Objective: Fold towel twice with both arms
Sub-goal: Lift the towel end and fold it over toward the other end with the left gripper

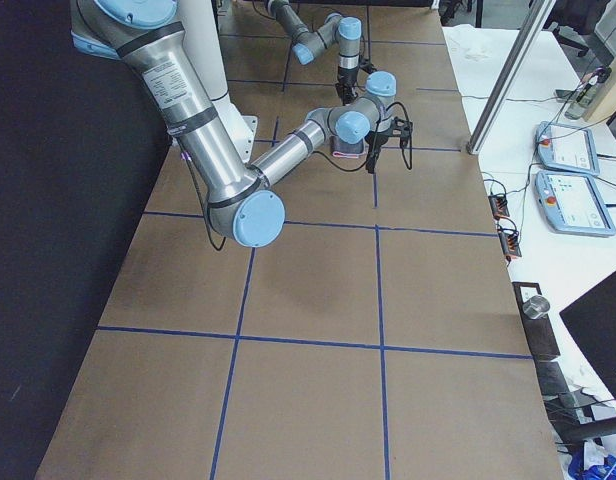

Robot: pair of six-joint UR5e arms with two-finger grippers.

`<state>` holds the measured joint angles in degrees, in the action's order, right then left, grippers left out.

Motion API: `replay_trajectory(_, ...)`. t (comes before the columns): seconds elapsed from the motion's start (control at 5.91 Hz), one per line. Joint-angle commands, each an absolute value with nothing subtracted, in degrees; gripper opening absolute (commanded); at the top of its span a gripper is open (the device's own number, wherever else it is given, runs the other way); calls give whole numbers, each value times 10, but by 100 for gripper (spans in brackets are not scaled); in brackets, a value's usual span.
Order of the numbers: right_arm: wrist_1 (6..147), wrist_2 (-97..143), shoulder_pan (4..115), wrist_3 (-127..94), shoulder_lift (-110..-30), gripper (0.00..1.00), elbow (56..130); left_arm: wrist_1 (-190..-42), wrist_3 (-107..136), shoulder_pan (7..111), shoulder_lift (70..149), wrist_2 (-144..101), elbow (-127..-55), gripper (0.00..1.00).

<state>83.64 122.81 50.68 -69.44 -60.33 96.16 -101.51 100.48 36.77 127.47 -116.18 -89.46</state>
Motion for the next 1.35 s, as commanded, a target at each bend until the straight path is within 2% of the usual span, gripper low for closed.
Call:
replay_trajectory(0.0, 837, 1270, 539, -679, -665, 100, 1026, -1008, 1010, 349, 1363, -1158, -821, 0)
replay_trajectory(0.34, 847, 1279, 550, -643, -732, 100, 1078, -1014, 1009, 331, 1469, -1137, -725, 0)
replay_trajectory(0.51, 847, 1278, 554, -621, -753, 100, 1085, -1022, 1011, 325, 1529, -1131, -645, 0)
replay_trajectory(0.68, 847, 1277, 555, -614, -758, 100, 1085, -1064, 1011, 307, 1536, -1100, -615, 0)
replay_trajectory(0.85, 847, 1274, 555, -613, -759, 100, 1084, -1084, 1008, 297, 1535, -1092, -604, 47)
replay_trajectory(1.02, 847, 1273, 555, -614, -759, 100, 1084, -1093, 1002, 293, 1535, -1091, -605, 99)
replay_trajectory(1.18, 847, 1272, 555, -613, -759, 100, 1083, -1095, 1002, 294, 1535, -1092, -619, 100)
